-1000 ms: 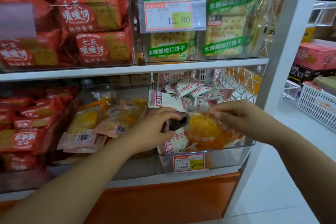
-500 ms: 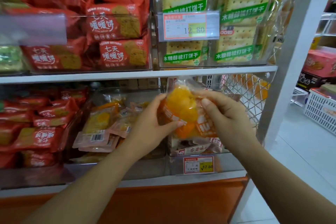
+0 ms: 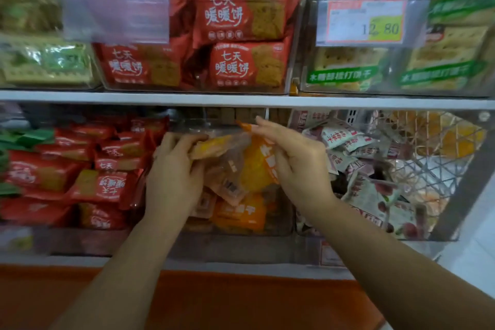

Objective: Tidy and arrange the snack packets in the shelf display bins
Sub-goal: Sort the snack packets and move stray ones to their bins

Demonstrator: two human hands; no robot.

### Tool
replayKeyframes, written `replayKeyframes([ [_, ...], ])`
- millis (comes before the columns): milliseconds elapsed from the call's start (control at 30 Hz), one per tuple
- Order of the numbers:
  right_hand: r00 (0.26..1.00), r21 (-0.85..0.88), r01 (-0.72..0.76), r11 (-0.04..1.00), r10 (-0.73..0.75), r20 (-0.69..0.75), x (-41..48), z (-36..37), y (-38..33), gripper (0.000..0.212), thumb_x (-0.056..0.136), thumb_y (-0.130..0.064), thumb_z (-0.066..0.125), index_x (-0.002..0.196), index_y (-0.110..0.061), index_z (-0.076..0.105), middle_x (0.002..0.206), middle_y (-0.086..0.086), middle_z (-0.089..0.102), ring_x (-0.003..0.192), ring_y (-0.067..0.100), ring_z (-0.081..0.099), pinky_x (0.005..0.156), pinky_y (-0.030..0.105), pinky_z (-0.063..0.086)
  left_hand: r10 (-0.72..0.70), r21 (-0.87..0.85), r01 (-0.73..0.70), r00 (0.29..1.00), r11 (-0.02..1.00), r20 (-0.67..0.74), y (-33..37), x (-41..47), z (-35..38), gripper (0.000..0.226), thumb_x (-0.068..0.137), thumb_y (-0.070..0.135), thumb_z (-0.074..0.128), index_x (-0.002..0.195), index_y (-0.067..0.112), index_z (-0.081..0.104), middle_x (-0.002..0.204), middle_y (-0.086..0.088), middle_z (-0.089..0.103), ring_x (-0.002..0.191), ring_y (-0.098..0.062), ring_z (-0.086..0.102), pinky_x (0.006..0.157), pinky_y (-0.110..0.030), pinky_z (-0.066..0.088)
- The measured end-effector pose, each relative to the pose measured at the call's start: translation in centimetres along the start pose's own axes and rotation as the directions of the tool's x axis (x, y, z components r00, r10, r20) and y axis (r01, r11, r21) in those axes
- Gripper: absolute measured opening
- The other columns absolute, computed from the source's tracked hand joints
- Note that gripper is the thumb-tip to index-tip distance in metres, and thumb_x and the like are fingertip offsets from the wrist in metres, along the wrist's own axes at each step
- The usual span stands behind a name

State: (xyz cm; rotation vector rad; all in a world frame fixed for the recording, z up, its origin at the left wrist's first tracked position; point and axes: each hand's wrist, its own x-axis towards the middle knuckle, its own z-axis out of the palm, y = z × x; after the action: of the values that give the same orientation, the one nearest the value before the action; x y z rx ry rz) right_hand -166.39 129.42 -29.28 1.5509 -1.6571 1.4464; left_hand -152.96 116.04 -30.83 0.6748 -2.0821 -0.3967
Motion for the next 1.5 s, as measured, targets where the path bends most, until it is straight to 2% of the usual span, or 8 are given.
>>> replayKeyframes([
  [200, 0.972, -0.035, -0.219, 0.975, 0.221, 0.082, 1.9, 4.2, 2.0, 0.034, 0.095, -0.004, 0.043, 0.123, -0.010, 0.059, 0.120, 0.006, 0.062, 0.111, 0.001, 0.048, 0.097, 0.004, 0.032, -0.103, 0.450, 0.063, 0.993, 0.891, 0.065, -1.7, 0.0, -0.1, 0.057, 0.085, 0.015, 0.055, 0.140, 0.019, 0.041, 0.127, -0.017, 0.052, 0.109, -0.043, 0.049, 0.086, -0.051, 0.040],
  [300, 0.686, -0.361, -0.153, 0.920, 0.362, 0.631, 1.2, 6.0, 4.4, 0.043, 0.098, -0.017, 0.037, 0.139, -0.025, 0.039, 0.141, 0.008, 0.044, 0.129, 0.025, 0.041, 0.107, 0.039, 0.034, -0.144, 0.502, -0.034, 0.939, 0.864, 0.312, -1.9, -0.2, 0.4, 0.050, 0.095, 0.031, 0.040, 0.143, 0.034, 0.032, 0.143, -0.003, 0.042, 0.129, -0.032, 0.035, 0.107, -0.056, 0.023],
  [400, 0.451, -0.480, -0.016, 0.877, 0.435, 0.779, 0.9, 6.2, 4.7, 0.052, 0.097, -0.023, 0.036, 0.148, -0.027, 0.022, 0.156, 0.002, 0.019, 0.142, 0.025, 0.020, 0.115, 0.043, 0.022, -0.135, 0.482, -0.127, 0.871, 0.867, 0.472, -2.1, -0.7, 0.8, 0.043, 0.099, 0.041, 0.025, 0.142, 0.043, 0.031, 0.152, 0.009, 0.026, 0.141, -0.022, 0.020, 0.112, -0.063, 0.003],
  [633, 0.678, -0.316, -0.148, 0.937, 0.329, 0.657, 2.1, 0.6, 0.5, 0.043, 0.098, -0.021, 0.044, 0.140, -0.028, 0.039, 0.140, -0.002, 0.048, 0.122, 0.012, 0.047, 0.101, 0.025, 0.037, -0.100, 0.385, -0.082, 0.897, 0.920, 0.430, -1.7, -0.8, 0.1, 0.041, 0.097, 0.041, 0.034, 0.138, 0.038, 0.039, 0.149, 0.010, 0.033, 0.139, -0.020, 0.026, 0.113, -0.060, 0.001],
  [800, 0.757, -0.226, -0.356, 0.907, 0.422, 0.499, -0.4, -8.3, -1.5, 0.027, 0.096, -0.023, 0.047, 0.114, -0.037, 0.061, 0.110, -0.018, 0.065, 0.101, 0.001, 0.060, 0.087, 0.019, 0.049, 0.164, 0.142, -0.213, 0.941, 0.967, 0.295, 1.4, -1.7, -0.2, 0.030, 0.094, 0.029, 0.050, 0.123, 0.032, 0.057, 0.132, 0.011, 0.050, 0.122, -0.018, 0.049, 0.112, -0.056, 0.009],
  [933, 0.699, -0.283, -0.455, 0.845, 0.535, 0.474, -3.2, -13.0, 0.0, 0.021, 0.092, -0.027, 0.052, 0.095, -0.046, 0.062, 0.091, -0.011, 0.071, 0.086, 0.016, 0.067, 0.080, 0.040, 0.056, 0.316, -0.047, -0.327, 0.851, 0.944, 0.419, 6.1, -2.9, 0.9, 0.028, 0.096, 0.032, 0.045, 0.120, 0.035, 0.057, 0.124, 0.018, 0.051, 0.116, 0.001, 0.041, 0.116, -0.049, 0.015],
  [1267, 0.535, -0.480, -0.324, 0.815, 0.576, 0.617, -6.8, -15.4, 3.6, 0.015, 0.092, -0.024, 0.056, 0.098, -0.023, 0.070, 0.081, -0.028, 0.057, 0.075, -0.020, 0.052, 0.065, 0.001, 0.037, 0.320, 0.048, -0.508, 0.611, 0.860, 0.724, 10.5, -4.5, 5.7, 0.031, 0.093, 0.052, 0.041, 0.120, 0.045, 0.055, 0.147, 0.020, 0.025, 0.141, -0.005, 0.001, 0.117, -0.049, -0.009],
  [1500, 0.446, -0.432, -0.466, 0.772, 0.627, 0.639, -6.3, -14.2, 4.9, 0.031, 0.100, -0.029, 0.038, 0.126, -0.026, 0.056, 0.124, -0.007, 0.059, 0.106, 0.008, 0.056, 0.091, 0.024, 0.043, 0.337, 0.055, -0.659, 0.453, 0.750, 0.825, 12.2, -2.8, 7.6, 0.041, 0.088, 0.063, 0.038, 0.112, 0.041, 0.063, 0.132, 0.024, 0.044, 0.138, -0.002, 0.016, 0.113, -0.054, -0.016],
])
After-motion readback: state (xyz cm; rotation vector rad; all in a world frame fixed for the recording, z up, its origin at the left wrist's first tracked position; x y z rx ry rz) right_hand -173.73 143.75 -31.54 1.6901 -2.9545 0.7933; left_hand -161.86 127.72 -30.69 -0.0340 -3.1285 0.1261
